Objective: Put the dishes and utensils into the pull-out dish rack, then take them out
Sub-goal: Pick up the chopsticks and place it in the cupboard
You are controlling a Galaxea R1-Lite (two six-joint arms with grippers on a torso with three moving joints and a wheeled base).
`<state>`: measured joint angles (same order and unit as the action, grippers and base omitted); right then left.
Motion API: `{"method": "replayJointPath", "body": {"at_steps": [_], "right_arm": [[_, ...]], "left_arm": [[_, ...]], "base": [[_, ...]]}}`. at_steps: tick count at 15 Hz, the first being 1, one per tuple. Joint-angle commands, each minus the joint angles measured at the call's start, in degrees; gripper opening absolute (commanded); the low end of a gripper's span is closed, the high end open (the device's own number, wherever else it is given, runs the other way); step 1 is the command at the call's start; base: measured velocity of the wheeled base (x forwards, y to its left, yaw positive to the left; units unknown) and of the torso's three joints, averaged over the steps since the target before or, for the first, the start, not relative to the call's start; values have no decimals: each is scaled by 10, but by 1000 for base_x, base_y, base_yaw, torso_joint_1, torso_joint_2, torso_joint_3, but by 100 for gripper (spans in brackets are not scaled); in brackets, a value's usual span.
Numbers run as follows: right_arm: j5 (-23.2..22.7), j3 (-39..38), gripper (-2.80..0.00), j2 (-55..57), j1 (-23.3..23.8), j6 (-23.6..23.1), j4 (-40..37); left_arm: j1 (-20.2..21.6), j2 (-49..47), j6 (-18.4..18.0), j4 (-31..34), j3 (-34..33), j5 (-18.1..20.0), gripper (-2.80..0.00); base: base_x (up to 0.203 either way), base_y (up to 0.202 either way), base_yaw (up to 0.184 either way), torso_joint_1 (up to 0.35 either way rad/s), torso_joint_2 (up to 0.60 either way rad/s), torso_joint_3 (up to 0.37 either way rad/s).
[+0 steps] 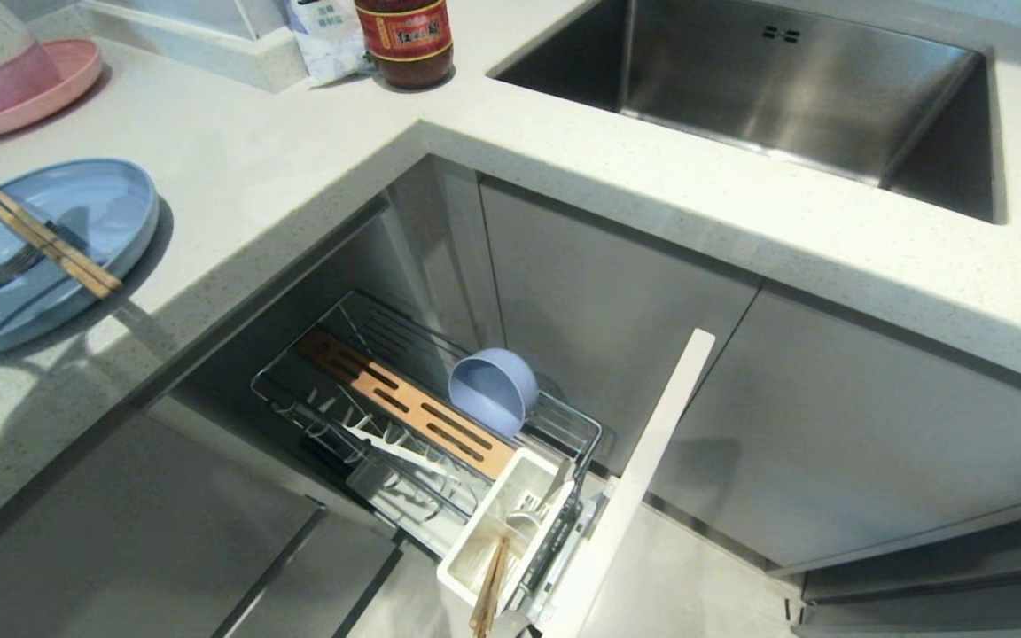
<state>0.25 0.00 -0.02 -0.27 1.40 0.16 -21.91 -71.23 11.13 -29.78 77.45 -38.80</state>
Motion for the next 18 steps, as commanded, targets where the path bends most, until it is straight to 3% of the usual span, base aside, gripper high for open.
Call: {"method": "replayJointPath", "body": {"at_steps": [1, 2, 4, 7, 8, 13, 14, 18], "right_arm": [[0, -1, -280, -2, -1, 0, 0], [0, -1, -280, -2, 0, 0, 0], [0, -1, -280, -2, 0, 0, 0], [0, -1, -280, -2, 0, 0, 0], [0, -1, -280, -2, -1, 0, 0], [0, -1, -280, -2, 0, 0, 0], [0, -1, -280, -2, 0, 0, 0], [0, -1, -280, -2, -1, 0, 0]], "left_arm": [[49, 20, 83, 275, 50, 4, -280], [67, 21, 102, 355, 63, 19, -280], [86, 22, 136, 450, 90, 72, -280], [88, 21, 170, 482, 117, 71, -280], [88, 18, 180, 520, 133, 67, -280], [98, -4, 260, 805, 308, 63, -280], [102, -14, 274, 838, 322, 63, -280], [105, -55, 279, 855, 311, 66, -280]], "base": [[0, 0, 0, 0, 0, 0], [0, 0, 0, 0, 0, 0], [0, 0, 0, 0, 0, 0], [0, 0, 0, 0, 0, 0], [0, 0, 0, 0, 0, 0], [0, 0, 0, 0, 0, 0], [0, 0, 0, 0, 0, 0], [0, 0, 0, 0, 0, 0]]}}
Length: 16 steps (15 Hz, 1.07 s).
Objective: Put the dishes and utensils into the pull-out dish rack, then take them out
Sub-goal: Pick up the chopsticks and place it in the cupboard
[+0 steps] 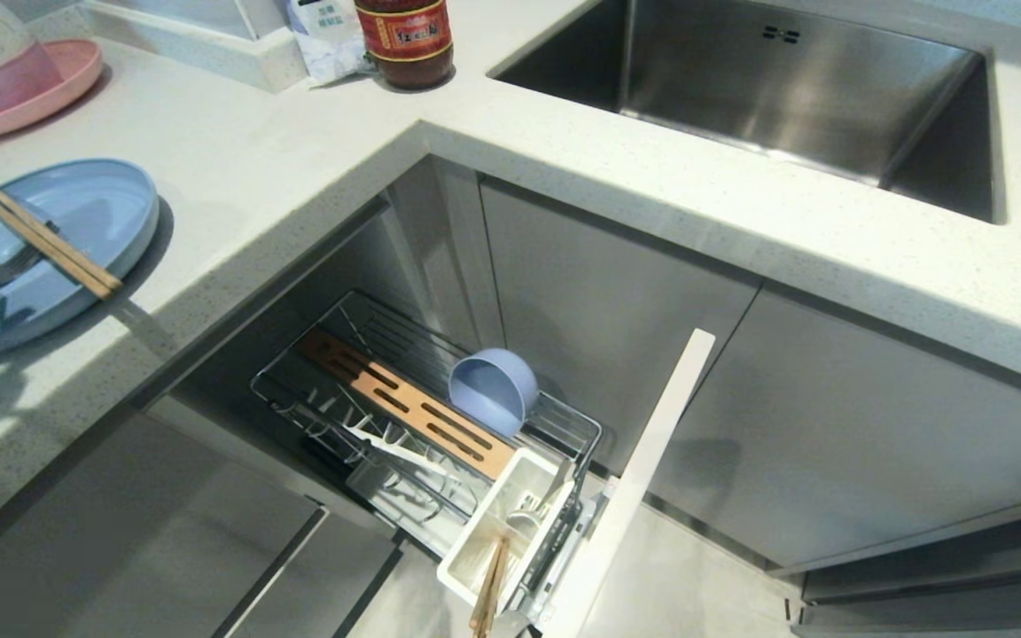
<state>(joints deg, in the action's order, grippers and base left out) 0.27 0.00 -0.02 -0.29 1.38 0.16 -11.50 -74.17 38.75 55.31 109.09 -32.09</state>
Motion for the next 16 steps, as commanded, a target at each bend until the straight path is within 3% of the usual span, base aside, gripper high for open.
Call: {"method": "replayJointPath", "body": {"at_steps": [1, 2, 7, 16], "right_arm": [[0, -1, -280, -2, -1, 0, 0], [0, -1, -280, -2, 0, 0, 0], [0, -1, -280, -2, 0, 0, 0], [0, -1, -280, -2, 0, 0, 0]], "left_arm": [[1, -30, 3, 4, -12, 1, -280], [1, -34, 3, 4, -14, 5, 0], [1, -47, 15, 21, -33, 26, 0], [2, -82, 25, 20, -35, 29, 0]], "base": [[0, 0, 0, 0, 0, 0], [0, 0, 0, 0, 0, 0], [0, 0, 0, 0, 0, 0], [0, 0, 0, 0, 0, 0]]}}
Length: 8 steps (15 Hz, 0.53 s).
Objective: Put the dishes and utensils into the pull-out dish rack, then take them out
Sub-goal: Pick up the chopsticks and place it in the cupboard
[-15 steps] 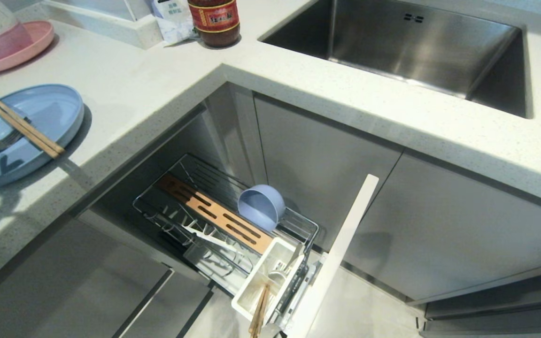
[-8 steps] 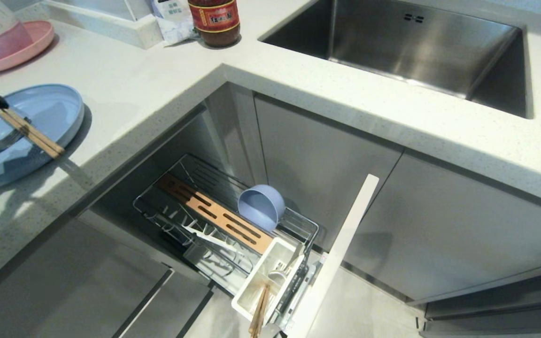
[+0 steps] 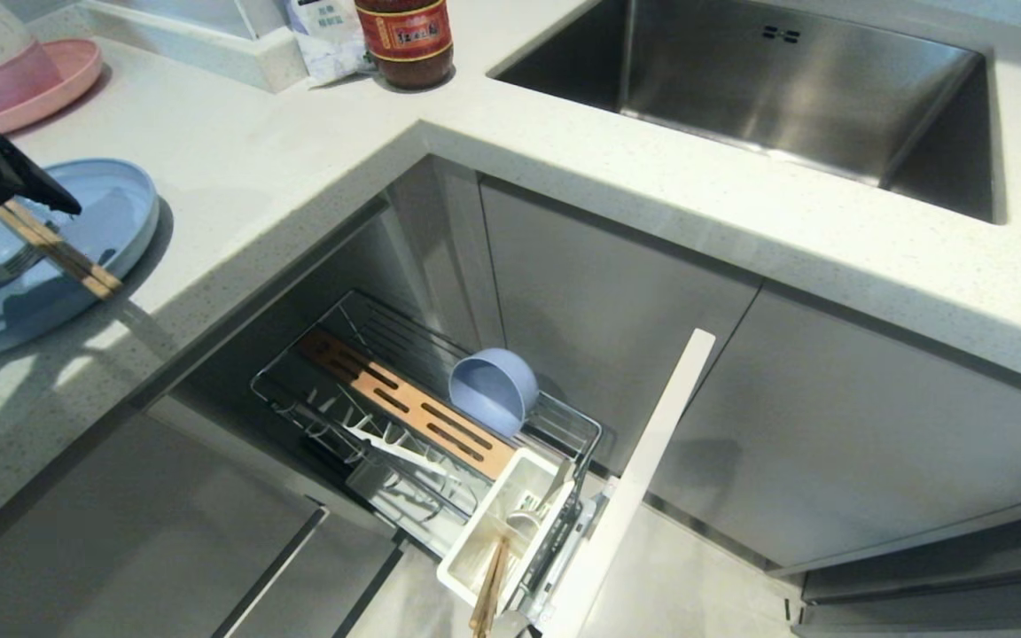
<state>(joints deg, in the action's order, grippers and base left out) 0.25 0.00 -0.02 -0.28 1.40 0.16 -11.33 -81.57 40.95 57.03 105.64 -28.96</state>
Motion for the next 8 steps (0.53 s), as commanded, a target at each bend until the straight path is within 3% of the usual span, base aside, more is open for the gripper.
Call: {"method": "replayJointPath", "body": {"at_steps": [1, 8], "right_arm": [[0, -1, -280, -2, 0, 0, 0], [0, -1, -280, -2, -1, 0, 0]], "left_arm": [[0, -10, 3, 2, -1, -2, 0], [0, -21, 4, -1, -2, 3, 0]], "base": [[0, 0, 0, 0, 0, 0], [0, 0, 0, 0, 0, 0]]}}
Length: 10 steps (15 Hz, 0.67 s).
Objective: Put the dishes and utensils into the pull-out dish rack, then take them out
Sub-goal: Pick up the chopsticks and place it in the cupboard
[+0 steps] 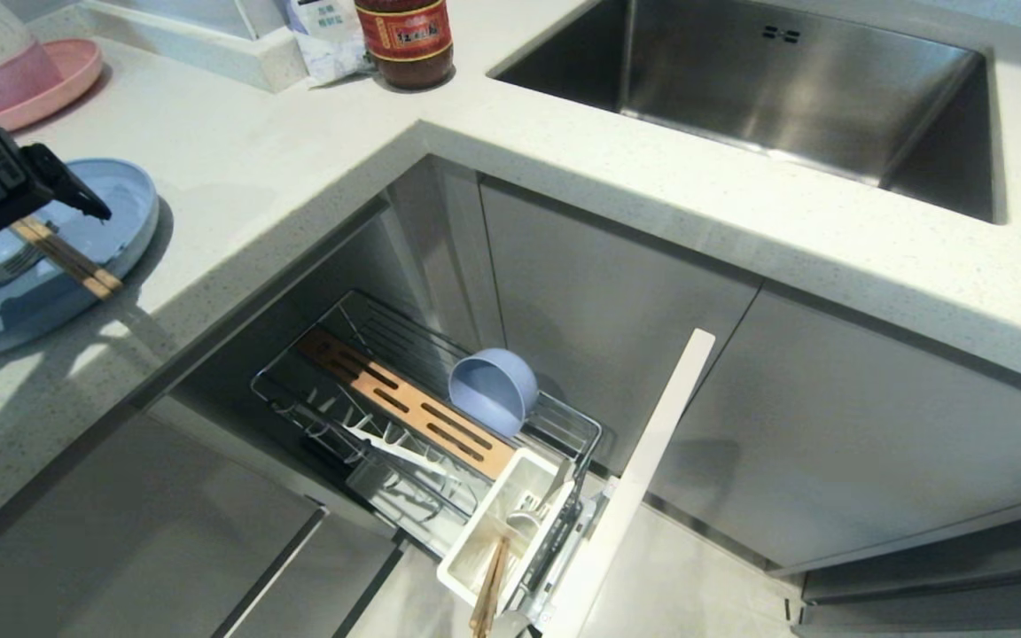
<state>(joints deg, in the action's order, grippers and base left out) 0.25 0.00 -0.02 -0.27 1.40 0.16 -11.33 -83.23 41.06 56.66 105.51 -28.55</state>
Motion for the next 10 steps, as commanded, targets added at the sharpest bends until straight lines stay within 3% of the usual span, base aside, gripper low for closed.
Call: {"method": "replayJointPath", "body": {"at_steps": [1, 10], "right_arm": [[0, -1, -280, -2, 0, 0, 0], [0, -1, -280, -2, 0, 0, 0]], "left_arm": [[0, -5, 3, 3, 0, -2, 0], [0, -13, 3, 0, -5, 2, 0]], "base": [[0, 0, 0, 0, 0, 0], [0, 0, 0, 0, 0, 0]]}}
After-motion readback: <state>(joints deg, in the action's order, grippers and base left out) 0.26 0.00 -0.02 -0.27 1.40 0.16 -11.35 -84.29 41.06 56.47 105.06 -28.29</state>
